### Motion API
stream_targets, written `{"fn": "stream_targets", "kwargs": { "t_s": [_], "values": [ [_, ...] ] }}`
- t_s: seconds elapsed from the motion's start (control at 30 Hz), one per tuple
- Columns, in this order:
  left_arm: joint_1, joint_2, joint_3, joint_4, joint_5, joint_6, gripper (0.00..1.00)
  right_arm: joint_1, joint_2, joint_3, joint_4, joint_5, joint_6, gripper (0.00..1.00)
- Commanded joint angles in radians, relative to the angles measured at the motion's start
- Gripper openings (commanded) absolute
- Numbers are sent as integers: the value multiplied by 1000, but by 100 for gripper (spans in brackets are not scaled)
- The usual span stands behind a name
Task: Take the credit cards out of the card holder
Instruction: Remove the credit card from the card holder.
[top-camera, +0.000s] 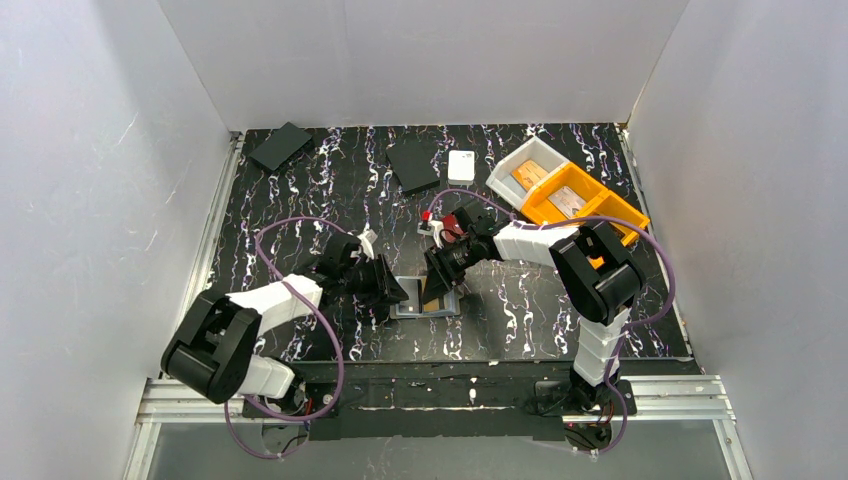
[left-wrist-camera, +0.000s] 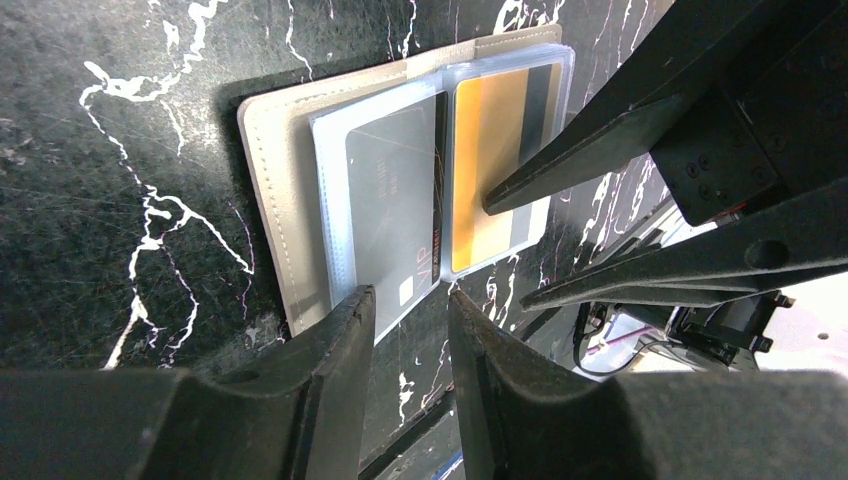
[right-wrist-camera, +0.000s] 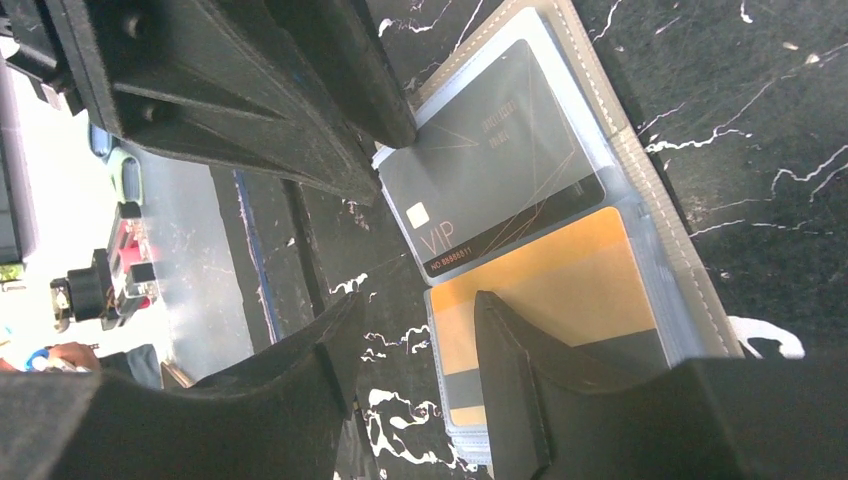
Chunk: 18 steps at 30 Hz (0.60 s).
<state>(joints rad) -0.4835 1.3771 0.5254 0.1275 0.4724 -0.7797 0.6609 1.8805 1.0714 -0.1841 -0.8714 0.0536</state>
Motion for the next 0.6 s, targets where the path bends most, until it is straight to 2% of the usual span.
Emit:
{"fn": "stream_targets", "kwargs": {
  "t_s": [0.0,0.33,0.57],
  "values": [
    [4,23,28,20,34,-4,32,-5,-23,11,-66,14,-83,55],
    [5,-2,14,24,-15,-17,35,-5,-26,6,-62,17,-81,55],
    [5,-52,38,-109,-107,55,37,-5,-12,7,-58,28,-74,55]
  ]
}}
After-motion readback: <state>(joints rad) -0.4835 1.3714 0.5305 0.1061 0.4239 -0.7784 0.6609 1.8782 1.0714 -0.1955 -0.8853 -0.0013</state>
